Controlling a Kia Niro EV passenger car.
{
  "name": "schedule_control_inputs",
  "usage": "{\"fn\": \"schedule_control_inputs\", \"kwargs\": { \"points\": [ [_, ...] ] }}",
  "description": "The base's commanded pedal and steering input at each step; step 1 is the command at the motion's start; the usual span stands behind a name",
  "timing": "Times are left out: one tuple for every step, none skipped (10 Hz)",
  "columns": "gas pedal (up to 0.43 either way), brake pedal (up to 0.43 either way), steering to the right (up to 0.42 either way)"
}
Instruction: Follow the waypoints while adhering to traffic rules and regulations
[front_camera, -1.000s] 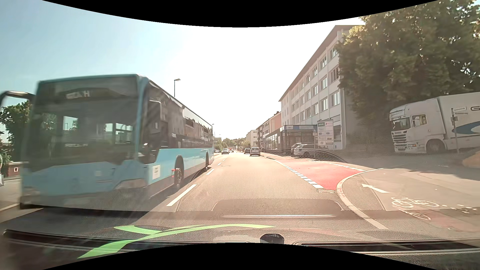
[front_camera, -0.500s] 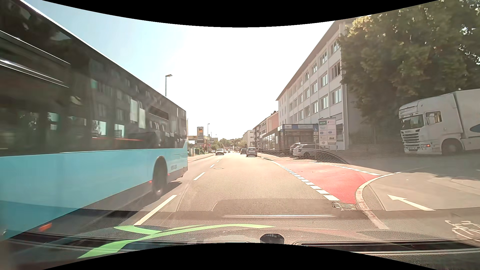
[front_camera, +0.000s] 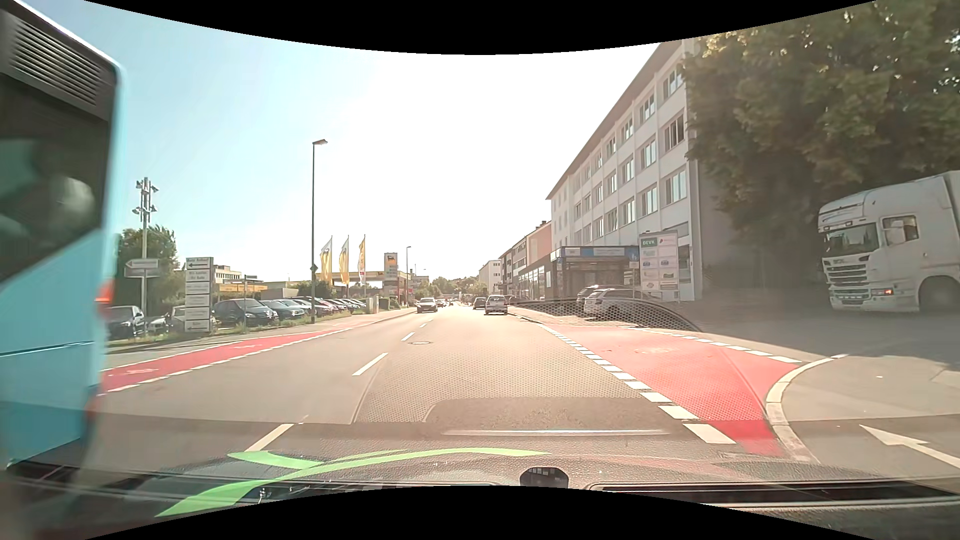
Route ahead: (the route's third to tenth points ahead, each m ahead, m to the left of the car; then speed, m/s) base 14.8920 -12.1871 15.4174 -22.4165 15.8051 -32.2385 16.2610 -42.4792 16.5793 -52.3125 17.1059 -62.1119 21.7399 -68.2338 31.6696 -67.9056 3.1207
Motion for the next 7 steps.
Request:
{"fn": "schedule_control_inputs", "kwargs": {
  "points": [
    [0.000, 0.000, 0.056],
    [0.000, 0.000, 0.060],
    [0.000, 0.000, 0.062],
    [0.000, 0.000, 0.070],
    [0.000, 0.000, 0.081],
    [0.000, 0.000, 0.097],
    [0.000, 0.000, 0.109]
  ]
}}
